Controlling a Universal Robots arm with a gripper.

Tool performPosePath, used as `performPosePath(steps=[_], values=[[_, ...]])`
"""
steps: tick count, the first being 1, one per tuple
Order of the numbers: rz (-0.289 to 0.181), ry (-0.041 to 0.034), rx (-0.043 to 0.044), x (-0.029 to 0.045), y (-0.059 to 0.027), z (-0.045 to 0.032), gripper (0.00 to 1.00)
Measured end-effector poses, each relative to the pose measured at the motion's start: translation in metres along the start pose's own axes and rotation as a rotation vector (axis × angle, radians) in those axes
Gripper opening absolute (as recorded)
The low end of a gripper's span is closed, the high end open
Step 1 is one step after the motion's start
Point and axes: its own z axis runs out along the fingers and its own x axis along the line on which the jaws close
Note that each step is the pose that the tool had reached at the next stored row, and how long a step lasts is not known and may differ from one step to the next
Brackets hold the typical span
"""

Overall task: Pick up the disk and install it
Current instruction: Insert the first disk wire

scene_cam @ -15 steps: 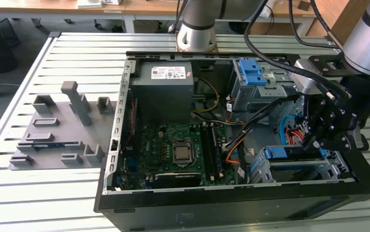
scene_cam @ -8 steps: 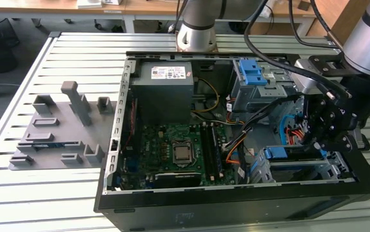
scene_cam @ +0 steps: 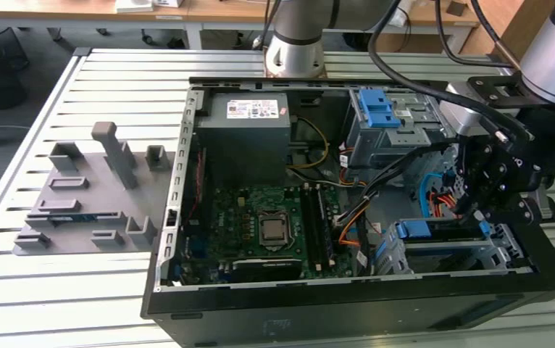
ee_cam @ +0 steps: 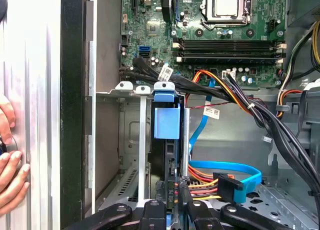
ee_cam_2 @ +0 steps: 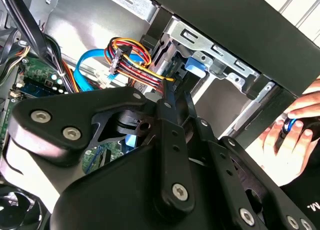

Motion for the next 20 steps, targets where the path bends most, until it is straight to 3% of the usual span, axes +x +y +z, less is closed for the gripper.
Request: performPosePath(steps=[11,13,14,20], values=[[0.0,0.0,0.0,0.0001,0.0,-0.0012,0.24],[0.0,-0.0001,0.0,0.0001,0.0,-0.0012,0.22],[0.0,-0.0001,0.0,0.0001,0.0,-0.0012,0.15],[0.0,-0.0001,0.0,0.0001,-0.0001,-0.0016,0.15]])
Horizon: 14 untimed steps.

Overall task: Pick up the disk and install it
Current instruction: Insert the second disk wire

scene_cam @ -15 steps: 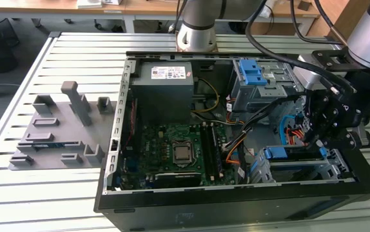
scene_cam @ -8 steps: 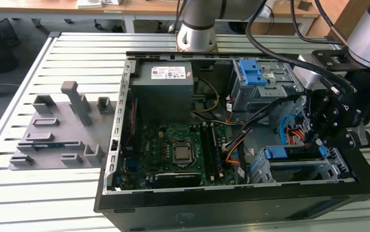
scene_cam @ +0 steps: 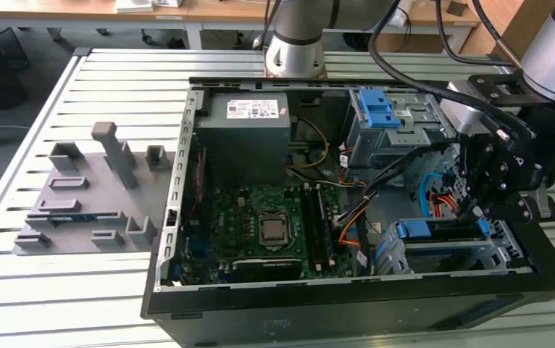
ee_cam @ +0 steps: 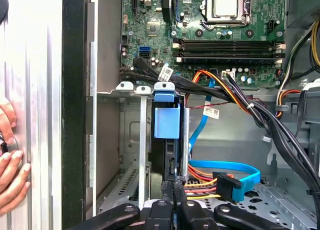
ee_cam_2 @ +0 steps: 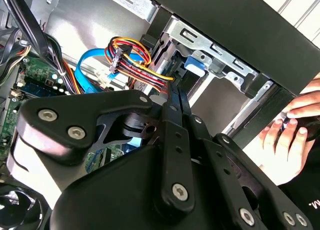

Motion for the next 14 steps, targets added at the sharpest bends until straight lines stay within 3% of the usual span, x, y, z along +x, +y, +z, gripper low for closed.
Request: performPosePath(steps=[14], values=[[0.0,-0.0001,0.0012,0.0001,0.0028,-0.0009,0.15]])
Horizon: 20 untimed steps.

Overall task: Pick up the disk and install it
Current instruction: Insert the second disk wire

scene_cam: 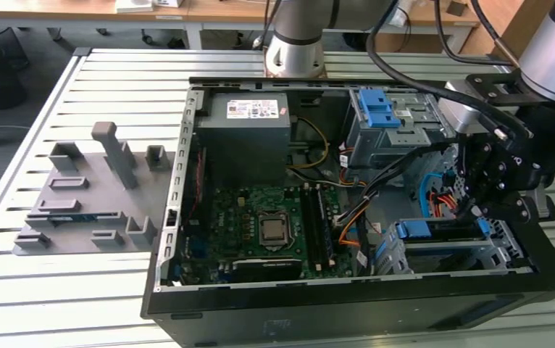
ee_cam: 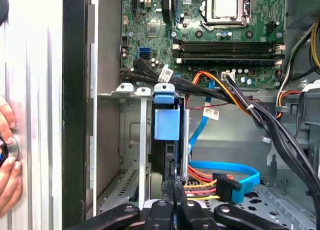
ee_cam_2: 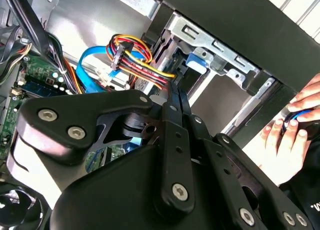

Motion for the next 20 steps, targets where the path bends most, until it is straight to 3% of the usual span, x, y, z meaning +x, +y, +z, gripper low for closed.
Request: performPosePath(steps=[8,14,20], values=[[0.0,-0.0013,0.0017,0.0012,0.0035,-0.0165,0.15],[0.001,-0.0032,0.0083,0.0014,0.026,-0.0182,0.15],[0.001,-0.0039,0.0094,0.0008,0.027,-0.0304,0.15]])
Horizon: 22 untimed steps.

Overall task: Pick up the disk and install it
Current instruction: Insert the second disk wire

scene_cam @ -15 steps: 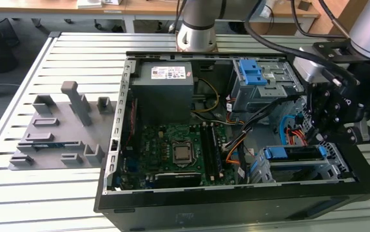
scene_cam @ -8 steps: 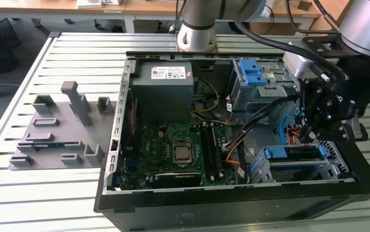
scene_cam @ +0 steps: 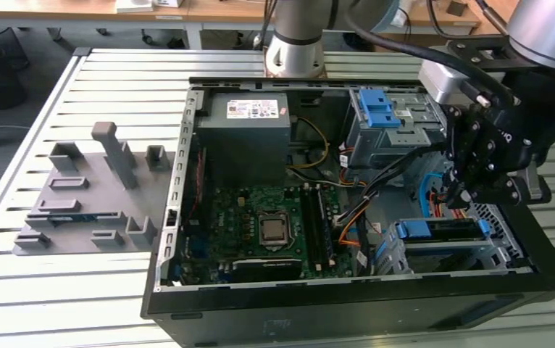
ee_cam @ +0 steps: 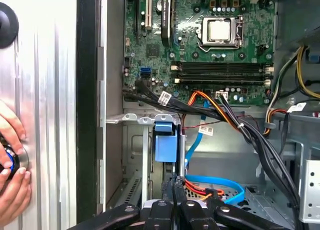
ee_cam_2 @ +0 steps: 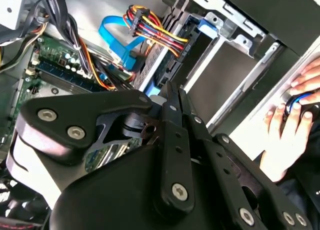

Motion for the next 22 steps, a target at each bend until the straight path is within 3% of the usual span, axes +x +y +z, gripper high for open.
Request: performPosePath(steps=[8,13,17,22], values=[[0.0,0.0,0.0,-0.0093,-0.0002,-0.0043,0.15],[0.0,-0.0001,0.0,-0.0141,-0.0004,-0.0108,0.15],[0.0,0.006,0.0,-0.0224,-0.0004,-0.0119,0.15],[0.0,0.0083,0.0,-0.0228,-0.0004,-0.0119,0.15]])
